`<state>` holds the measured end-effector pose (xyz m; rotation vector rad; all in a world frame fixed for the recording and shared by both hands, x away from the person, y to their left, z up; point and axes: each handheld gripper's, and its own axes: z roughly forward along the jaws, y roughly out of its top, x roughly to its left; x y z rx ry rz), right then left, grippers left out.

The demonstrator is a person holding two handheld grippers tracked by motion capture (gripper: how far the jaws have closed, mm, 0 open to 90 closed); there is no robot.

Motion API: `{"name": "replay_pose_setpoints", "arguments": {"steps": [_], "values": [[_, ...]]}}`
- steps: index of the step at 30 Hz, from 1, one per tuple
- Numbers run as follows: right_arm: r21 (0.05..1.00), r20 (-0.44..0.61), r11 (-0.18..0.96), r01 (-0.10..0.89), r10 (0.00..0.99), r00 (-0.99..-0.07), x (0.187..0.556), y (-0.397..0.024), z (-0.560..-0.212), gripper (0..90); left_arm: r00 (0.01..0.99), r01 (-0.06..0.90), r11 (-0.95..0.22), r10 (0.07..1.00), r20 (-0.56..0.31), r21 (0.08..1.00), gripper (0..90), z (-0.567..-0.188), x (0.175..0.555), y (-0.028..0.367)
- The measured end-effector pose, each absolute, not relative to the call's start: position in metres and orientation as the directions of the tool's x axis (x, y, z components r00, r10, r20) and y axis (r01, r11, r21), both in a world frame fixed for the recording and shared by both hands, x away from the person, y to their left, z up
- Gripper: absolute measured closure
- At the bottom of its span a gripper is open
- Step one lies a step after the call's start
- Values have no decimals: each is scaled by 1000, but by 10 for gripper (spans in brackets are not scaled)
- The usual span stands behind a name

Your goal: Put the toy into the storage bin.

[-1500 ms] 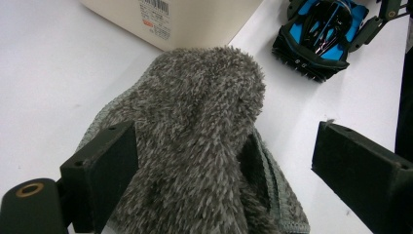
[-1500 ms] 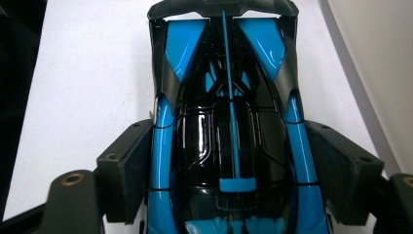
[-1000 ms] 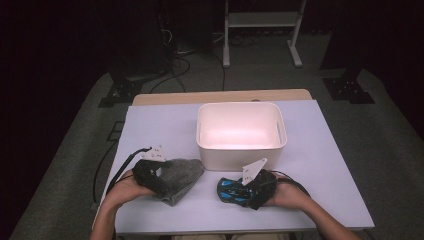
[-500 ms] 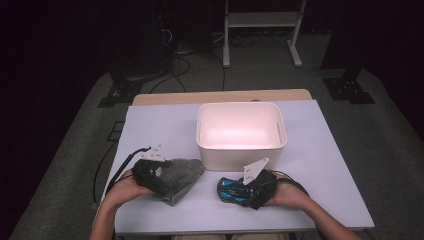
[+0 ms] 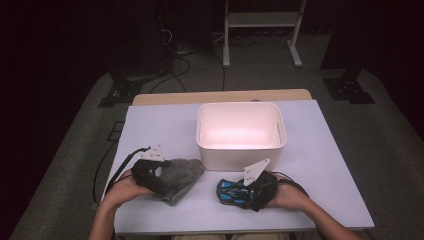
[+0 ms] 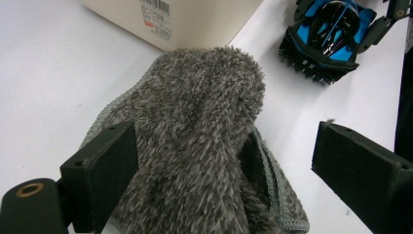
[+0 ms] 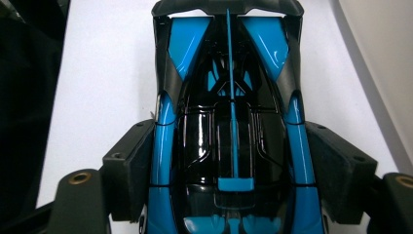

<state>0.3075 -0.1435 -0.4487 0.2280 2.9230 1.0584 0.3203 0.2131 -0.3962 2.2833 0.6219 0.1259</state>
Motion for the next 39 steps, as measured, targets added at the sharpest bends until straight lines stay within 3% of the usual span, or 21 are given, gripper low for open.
{"name": "replay_pose_setpoints", "arguments": {"steps": [13,39], "values": [[655,26,749,93,100,-995,301,-139,-421,252,879,395,-597,467,-97,698,90,-396,320,213],[663,-43,748,-11,23,-999,293,-133,-300,252,876,399,-585,471,-105,706,90,-395,322,217]]}}
